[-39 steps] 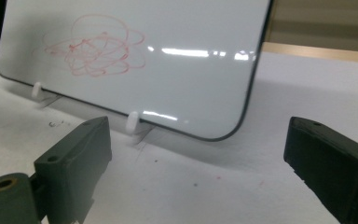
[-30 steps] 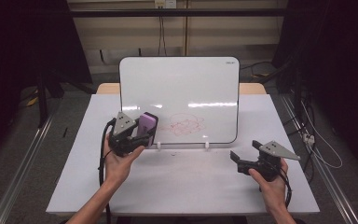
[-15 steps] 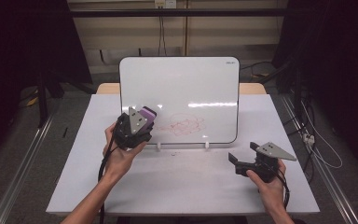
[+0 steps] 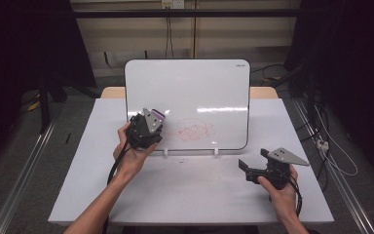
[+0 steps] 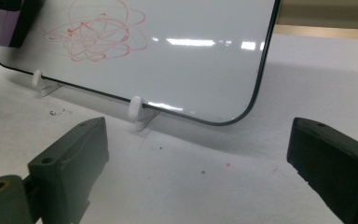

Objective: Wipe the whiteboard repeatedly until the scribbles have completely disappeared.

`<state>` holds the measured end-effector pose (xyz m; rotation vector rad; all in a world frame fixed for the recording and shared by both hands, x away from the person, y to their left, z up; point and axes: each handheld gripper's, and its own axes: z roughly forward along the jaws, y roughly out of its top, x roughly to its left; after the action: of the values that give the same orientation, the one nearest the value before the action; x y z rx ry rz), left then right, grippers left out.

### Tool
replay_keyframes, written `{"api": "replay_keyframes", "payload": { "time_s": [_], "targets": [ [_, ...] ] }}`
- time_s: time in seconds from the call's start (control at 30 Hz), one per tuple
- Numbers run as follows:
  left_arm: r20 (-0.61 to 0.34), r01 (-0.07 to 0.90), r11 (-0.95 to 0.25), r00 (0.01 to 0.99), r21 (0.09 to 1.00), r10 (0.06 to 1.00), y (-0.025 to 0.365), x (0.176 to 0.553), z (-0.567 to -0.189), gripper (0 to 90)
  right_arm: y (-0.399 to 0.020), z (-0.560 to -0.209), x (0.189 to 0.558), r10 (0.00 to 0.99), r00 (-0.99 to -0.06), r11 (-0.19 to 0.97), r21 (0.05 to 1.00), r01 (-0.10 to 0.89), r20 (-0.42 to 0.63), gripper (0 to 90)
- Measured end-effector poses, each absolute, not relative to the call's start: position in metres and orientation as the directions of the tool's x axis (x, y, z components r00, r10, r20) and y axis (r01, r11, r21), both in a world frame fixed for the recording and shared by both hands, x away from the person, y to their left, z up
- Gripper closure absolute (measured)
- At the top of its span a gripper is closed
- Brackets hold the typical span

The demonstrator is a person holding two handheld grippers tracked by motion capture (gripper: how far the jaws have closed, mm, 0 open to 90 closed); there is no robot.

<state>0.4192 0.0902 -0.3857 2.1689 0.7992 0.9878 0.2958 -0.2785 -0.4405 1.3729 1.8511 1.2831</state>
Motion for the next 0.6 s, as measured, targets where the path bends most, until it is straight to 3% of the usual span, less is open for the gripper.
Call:
{"api": "replay_keyframes", "payload": {
  "time_s": [0.47, 0.6],
  "targets": [
    [0.451, 0.246, -0.645, 0.539, 0.724, 0.712, 0.075, 0.415, -0.395, 41.3, -0.276, -0.441, 0.297, 0.912, -0.389, 0.064, 0.891, 0.45, 0.131, 4.7],
    [0.412, 0.245, -0.627, 0.572, 0.739, 0.709, 0.064, 0.409, -0.404, 41.2, -0.274, -0.441, 0.296, 0.913, -0.388, 0.066, 0.889, 0.453, 0.13, 4.8]
  ]
}}
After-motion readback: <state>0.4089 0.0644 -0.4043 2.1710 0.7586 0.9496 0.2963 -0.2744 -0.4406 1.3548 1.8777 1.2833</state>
